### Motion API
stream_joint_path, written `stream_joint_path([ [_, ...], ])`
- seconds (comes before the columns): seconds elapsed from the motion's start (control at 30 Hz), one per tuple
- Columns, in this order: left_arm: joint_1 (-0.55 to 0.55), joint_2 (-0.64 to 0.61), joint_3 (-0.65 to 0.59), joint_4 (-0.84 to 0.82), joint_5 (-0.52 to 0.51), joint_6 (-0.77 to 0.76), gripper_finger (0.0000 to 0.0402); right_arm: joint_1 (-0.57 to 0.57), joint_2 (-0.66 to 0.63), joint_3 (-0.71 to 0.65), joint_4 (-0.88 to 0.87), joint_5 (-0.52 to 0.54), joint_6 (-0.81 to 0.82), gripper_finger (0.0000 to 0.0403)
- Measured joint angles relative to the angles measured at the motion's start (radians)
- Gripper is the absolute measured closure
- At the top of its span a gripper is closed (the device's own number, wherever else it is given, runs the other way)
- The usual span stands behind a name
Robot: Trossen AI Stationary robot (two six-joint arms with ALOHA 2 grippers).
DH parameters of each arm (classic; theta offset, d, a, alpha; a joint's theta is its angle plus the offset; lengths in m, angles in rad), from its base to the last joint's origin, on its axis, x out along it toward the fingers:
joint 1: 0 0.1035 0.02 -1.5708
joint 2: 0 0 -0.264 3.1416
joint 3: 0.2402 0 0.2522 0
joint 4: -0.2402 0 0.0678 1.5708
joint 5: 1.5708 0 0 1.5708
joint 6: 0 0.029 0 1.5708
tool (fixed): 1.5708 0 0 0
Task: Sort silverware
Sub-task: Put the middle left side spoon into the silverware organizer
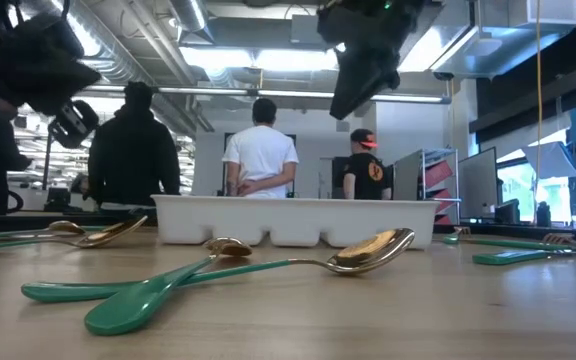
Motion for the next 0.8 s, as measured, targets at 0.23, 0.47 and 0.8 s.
stream_joint_path([
  [0.23,-0.117,0.204,0.135,-0.153,-0.148,-0.106,0.04,0.105,-0.002,0.0,-0.092,0.005,-0.086,0.0322],
  [0.47,-0.199,0.553,0.37,-0.426,-0.186,-0.298,0.04,0.198,-0.018,-0.001,-0.246,0.066,-0.093,0.0322],
  [0.8,-0.229,1.025,0.516,-0.495,0.013,-0.574,0.04,0.322,-0.175,-0.001,-0.376,0.236,-0.055,0.0322],
])
